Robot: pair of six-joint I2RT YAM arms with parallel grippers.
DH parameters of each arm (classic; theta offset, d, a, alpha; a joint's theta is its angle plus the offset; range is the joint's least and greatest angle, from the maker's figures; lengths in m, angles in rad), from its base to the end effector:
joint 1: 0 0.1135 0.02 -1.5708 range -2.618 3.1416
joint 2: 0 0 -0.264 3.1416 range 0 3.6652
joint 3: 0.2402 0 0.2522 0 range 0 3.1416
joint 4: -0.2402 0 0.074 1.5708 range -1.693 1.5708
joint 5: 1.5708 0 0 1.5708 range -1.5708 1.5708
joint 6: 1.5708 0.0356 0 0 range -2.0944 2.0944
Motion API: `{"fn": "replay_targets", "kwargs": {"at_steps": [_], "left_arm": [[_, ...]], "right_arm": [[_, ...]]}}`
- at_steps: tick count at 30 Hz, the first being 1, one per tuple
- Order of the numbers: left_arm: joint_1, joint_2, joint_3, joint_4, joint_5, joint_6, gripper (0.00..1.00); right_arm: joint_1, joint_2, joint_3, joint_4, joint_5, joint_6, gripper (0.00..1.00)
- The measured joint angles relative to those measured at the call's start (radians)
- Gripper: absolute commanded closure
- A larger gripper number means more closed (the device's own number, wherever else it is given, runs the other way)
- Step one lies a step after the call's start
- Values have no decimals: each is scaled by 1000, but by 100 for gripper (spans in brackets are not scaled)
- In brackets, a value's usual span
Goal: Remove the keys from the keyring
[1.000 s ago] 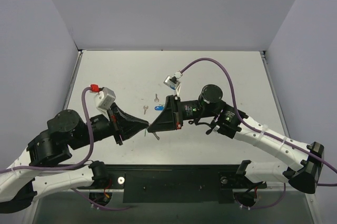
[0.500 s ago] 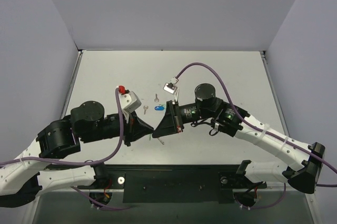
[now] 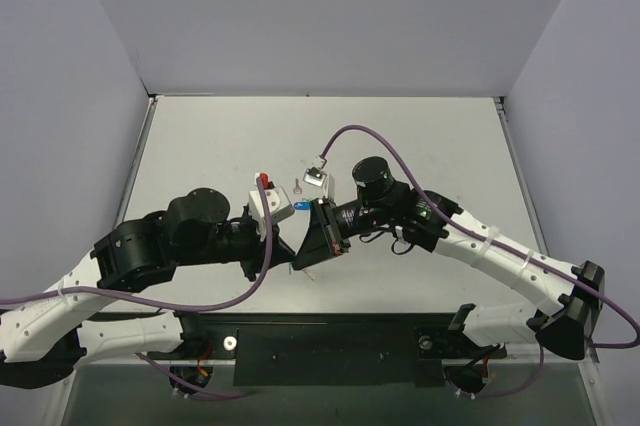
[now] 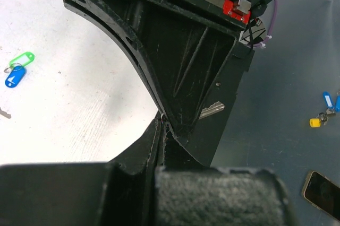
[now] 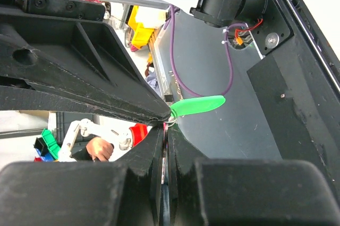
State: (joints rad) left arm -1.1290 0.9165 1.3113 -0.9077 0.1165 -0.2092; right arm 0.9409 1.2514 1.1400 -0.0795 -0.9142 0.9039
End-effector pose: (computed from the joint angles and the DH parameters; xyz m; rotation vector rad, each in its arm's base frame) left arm 0.0637 -0.1443 0.4189 1.0521 1.9536 -0.9055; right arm 0.1429 0.2439 0.3784 -0.8817 2.0620 1.9840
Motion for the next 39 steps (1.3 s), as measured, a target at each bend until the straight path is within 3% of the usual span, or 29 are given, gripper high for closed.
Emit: {"fn": "replay_targets", "kwargs": {"at_steps": [13, 17, 39], "left_arm": [[0, 14, -50, -2, 51, 41, 100], [-22, 75, -103, -89, 99, 51, 100], [10, 14, -138, -39, 134, 26, 100]], "right_arm": [[-20, 47, 109, -225, -13, -121, 100], [-46, 48, 217, -184, -16, -155, 100], [-72, -16, 179, -107, -18, -176, 100]]}}
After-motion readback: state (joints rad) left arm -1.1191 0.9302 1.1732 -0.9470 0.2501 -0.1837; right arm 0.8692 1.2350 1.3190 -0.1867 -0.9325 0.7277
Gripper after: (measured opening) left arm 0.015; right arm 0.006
